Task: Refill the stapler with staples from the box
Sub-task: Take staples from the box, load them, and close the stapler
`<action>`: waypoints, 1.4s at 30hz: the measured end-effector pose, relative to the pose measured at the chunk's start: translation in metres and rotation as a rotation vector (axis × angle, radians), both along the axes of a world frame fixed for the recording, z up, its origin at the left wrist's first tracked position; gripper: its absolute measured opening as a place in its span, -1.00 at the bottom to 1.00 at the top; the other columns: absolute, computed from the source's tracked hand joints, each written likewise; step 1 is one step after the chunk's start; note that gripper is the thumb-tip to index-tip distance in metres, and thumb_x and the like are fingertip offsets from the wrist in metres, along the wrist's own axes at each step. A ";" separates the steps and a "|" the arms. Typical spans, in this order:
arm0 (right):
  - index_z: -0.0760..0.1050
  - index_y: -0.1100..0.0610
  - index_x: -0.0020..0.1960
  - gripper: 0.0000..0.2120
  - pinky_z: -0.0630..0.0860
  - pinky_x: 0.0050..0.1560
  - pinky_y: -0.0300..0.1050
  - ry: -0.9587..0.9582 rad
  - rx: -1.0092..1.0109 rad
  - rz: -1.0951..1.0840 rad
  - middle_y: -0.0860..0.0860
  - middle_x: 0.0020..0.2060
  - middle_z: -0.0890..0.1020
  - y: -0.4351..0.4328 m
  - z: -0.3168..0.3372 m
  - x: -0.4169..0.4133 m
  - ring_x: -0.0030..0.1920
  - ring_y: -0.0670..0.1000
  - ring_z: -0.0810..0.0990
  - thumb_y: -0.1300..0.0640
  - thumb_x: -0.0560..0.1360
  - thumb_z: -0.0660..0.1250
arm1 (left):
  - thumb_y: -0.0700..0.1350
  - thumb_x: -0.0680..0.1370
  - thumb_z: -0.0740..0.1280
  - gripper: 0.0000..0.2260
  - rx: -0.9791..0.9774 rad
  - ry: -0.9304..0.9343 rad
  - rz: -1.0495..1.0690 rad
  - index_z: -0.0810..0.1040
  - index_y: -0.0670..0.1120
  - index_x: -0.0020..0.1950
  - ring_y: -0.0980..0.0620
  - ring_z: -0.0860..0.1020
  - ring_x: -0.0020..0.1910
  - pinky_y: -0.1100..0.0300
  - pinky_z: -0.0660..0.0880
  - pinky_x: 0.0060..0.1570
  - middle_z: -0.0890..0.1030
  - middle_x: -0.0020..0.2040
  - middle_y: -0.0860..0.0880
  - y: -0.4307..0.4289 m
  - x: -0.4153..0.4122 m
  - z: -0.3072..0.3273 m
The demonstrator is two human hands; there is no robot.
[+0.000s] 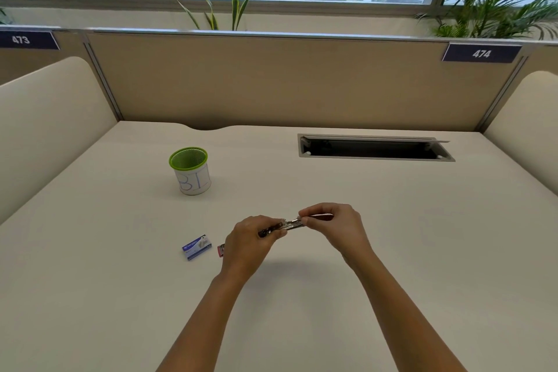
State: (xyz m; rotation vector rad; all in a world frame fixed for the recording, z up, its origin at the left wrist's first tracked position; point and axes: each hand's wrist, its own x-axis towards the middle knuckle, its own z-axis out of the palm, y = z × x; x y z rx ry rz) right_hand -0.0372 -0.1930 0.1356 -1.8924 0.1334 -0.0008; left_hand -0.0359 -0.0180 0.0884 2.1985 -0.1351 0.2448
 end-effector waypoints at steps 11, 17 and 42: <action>0.66 0.08 -0.13 -0.85 0.58 -0.02 -0.22 -0.310 -0.251 0.131 -0.04 -0.20 0.70 0.001 0.000 -0.004 -0.15 -0.12 0.65 0.29 0.39 0.44 | -0.03 0.39 0.47 -0.84 -0.063 -0.031 -0.050 0.66 0.13 -0.05 0.17 0.56 -0.17 0.14 0.51 -0.21 0.62 -0.22 0.23 0.001 0.001 0.007; 0.66 0.07 -0.13 -0.88 0.55 -0.07 -0.22 -0.384 -0.300 0.146 -0.08 -0.22 0.69 0.003 -0.002 -0.004 -0.17 -0.13 0.62 0.26 0.39 0.45 | -0.05 0.39 0.48 -0.84 -0.123 -0.035 -0.073 0.66 0.12 -0.06 0.13 0.58 -0.14 0.00 0.55 -0.14 0.66 -0.18 0.18 -0.002 -0.001 0.008; 0.67 0.13 -0.07 -0.89 0.55 -0.05 -0.19 -0.545 -0.581 0.251 0.01 -0.16 0.72 0.006 -0.001 -0.003 -0.08 -0.03 0.61 0.23 0.44 0.41 | -0.04 0.40 0.47 -0.87 -0.155 0.030 -0.077 0.66 0.15 -0.08 0.15 0.59 -0.13 -0.05 0.56 -0.11 0.67 -0.17 0.18 -0.003 -0.002 0.015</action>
